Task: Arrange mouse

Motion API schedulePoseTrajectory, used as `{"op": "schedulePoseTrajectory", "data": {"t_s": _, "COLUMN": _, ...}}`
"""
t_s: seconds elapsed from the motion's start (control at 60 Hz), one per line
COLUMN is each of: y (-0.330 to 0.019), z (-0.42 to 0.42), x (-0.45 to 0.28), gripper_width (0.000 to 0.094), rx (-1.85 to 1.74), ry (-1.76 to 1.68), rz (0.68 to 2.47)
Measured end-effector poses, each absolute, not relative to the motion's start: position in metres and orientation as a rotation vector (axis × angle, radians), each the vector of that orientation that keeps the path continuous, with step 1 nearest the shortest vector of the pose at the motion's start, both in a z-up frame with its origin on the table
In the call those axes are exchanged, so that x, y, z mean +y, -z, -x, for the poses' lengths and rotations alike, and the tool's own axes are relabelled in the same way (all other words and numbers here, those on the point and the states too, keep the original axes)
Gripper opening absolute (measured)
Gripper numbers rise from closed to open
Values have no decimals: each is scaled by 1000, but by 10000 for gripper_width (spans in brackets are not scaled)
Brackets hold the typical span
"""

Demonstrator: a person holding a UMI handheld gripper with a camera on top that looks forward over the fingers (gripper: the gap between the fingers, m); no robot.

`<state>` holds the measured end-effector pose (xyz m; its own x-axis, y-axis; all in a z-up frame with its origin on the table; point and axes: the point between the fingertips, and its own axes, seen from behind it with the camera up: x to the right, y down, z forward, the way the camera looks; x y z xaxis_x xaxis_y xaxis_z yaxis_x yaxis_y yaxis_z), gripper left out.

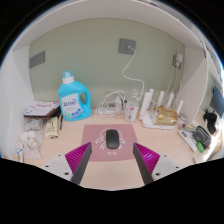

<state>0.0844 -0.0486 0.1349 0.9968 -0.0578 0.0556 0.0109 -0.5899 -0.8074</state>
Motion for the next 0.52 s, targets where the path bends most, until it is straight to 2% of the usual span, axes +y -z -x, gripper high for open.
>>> {"op": "schedulePoseTrajectory", "data": {"t_s": 0.133, "y": -162, "z": -76, "x": -115, "gripper_width": 853, "rx": 20, "ry": 132, "rz": 2180}}
{"op": "schedulePoseTrajectory", "data": {"t_s": 0.3, "y": -175, "z": -69, "x": -180, "gripper_width": 854, "rx": 41, "ry": 141, "rz": 2178}}
{"op": "schedulePoseTrajectory", "data": {"t_s": 0.517, "y": -187, "z": -63, "x": -212, "gripper_width": 851, "rx": 7, "ry": 166, "rz": 2153}}
